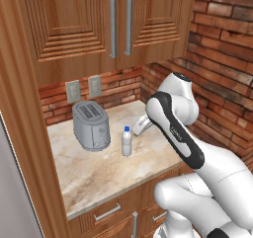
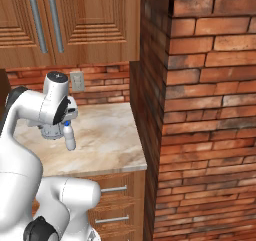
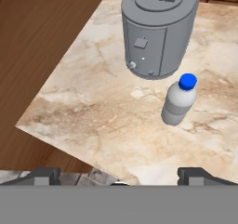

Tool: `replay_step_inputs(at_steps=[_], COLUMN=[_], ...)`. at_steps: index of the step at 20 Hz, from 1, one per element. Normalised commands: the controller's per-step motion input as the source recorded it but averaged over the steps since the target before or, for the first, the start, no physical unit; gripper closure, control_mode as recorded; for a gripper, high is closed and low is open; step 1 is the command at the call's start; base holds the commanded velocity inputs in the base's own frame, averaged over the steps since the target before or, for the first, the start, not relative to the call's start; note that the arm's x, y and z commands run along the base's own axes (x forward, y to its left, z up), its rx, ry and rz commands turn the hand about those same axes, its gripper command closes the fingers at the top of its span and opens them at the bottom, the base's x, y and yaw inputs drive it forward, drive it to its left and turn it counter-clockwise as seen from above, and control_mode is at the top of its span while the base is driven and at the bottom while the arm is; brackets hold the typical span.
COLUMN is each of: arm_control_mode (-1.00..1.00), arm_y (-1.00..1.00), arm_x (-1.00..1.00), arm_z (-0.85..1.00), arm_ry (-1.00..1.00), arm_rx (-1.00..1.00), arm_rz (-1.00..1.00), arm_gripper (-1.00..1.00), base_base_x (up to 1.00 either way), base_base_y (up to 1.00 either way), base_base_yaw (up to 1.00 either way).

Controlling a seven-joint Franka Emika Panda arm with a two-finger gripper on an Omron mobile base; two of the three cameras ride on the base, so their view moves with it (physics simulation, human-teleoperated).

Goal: Place the drinks on the dining counter in a tight cluster.

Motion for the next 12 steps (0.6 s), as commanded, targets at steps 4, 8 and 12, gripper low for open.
replay_step_inputs(at_steps=[4,8,12], arm_control_mode=[-1.0,-1.0,-1.0], arm_y=[0.1,0.0,-0.05], arm_x=[0.16,0.18,0.18], arm_z=[-0.5,-0.12,-0.01], arm_ry=[0.0,-0.01,-0.03], arm_rx=[-0.02,-0.01,0.0], arm_rz=[0.0,0.0,0.0], arm_gripper=[-1.0,-1.0,-1.0], base_base_x=[0.0,0.0,0.0], base_base_y=[0.0,0.0,0.0], base_base_yaw=[0.0,0.0,0.0])
